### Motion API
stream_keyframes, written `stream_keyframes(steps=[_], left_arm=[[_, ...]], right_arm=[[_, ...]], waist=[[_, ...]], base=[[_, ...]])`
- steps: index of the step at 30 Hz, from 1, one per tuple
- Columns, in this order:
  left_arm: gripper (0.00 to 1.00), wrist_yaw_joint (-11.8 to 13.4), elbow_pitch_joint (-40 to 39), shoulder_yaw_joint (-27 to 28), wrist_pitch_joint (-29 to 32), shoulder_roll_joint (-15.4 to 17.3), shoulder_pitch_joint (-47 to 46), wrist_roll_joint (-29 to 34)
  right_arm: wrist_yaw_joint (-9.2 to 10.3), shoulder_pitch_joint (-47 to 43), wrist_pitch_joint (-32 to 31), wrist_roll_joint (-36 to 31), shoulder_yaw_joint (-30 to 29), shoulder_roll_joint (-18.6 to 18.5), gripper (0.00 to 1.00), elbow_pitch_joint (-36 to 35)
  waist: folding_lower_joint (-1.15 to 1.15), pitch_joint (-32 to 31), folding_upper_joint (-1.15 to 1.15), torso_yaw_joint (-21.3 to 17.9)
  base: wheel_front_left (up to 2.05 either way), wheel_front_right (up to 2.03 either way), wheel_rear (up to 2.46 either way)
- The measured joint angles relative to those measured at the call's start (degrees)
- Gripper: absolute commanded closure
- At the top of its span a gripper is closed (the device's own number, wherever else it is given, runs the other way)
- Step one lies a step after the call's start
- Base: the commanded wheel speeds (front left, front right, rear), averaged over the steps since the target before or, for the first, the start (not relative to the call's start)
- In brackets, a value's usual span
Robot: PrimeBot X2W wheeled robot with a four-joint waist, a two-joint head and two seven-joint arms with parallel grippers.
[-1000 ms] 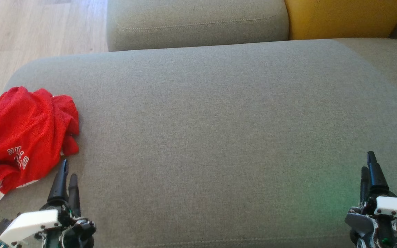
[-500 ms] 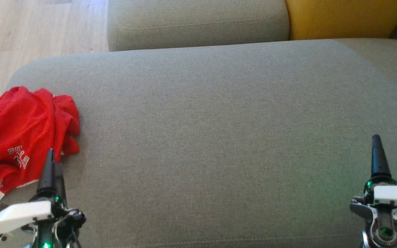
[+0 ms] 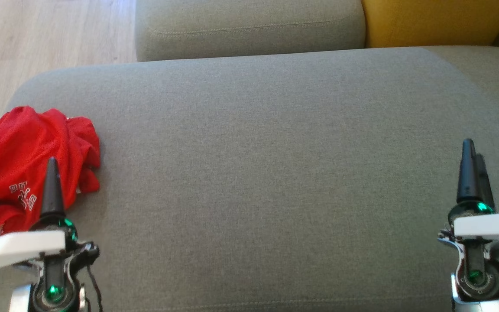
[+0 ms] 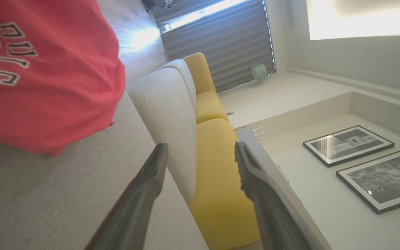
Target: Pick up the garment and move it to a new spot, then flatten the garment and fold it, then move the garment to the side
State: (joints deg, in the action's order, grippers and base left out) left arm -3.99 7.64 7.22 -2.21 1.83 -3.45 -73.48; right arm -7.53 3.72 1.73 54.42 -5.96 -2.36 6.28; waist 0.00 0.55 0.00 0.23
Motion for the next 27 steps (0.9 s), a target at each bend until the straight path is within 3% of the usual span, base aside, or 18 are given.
stream_keyframes(steps=[12, 27], left_arm=[[0.0, 3.24, -7.5, -6.95, -1.93, 0.03, -0.35, 14.97], [0.0, 7.27, -7.45, -16.81, -4.44, 0.44, -0.41, 39.44]], right_arm=[[0.0, 0.44, 2.22, -13.93, 4.24, -0.01, 0.0, -3.21], [0.0, 0.44, 4.42, -28.46, 7.81, -0.14, 0.0, -2.77]], waist=[[0.0, 0.47, 0.0, -0.14], [0.0, 1.57, 0.0, -0.86]], base=[[0.0, 0.0, 0.0], [0.0, 0.0, 0.0]])
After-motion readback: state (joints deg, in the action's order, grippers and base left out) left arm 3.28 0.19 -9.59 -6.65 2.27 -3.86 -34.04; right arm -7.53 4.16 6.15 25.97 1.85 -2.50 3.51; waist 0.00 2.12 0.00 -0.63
